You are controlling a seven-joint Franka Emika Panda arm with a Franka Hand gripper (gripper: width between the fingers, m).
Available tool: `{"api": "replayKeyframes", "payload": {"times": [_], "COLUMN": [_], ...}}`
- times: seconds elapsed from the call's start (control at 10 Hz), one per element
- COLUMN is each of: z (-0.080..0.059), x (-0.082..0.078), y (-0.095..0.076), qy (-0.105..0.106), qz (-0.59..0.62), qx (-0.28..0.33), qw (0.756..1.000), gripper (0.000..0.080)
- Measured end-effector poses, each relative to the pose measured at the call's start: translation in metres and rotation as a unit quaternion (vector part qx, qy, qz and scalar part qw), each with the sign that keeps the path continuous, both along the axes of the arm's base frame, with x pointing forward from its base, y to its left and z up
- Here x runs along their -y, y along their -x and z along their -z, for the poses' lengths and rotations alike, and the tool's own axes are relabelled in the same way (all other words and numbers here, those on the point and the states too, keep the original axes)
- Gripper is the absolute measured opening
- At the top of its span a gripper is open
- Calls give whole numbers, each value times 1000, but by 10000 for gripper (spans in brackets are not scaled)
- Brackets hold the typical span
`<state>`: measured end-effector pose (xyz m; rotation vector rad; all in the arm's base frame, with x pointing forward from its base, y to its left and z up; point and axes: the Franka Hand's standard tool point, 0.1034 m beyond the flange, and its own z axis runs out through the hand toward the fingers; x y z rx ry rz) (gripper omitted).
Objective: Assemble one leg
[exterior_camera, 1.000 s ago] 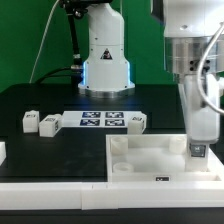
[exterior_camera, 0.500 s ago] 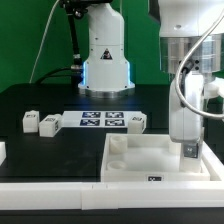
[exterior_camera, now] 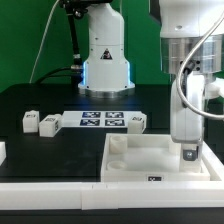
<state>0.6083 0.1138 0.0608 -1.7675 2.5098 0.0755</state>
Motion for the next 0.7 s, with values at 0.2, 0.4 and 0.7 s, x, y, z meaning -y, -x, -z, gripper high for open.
{"api": "replayKeyframes", "payload": {"times": [0.2,0.4,0.7], "z": [0,0,0], "x": [0,-1,-1], "y": [0,0,0], "qy": [0,0,0], "qz": [-1,-1,-2], "qx": [0,0,0], "qw": [1000,1000,1000], "gripper": [649,649,649]}}
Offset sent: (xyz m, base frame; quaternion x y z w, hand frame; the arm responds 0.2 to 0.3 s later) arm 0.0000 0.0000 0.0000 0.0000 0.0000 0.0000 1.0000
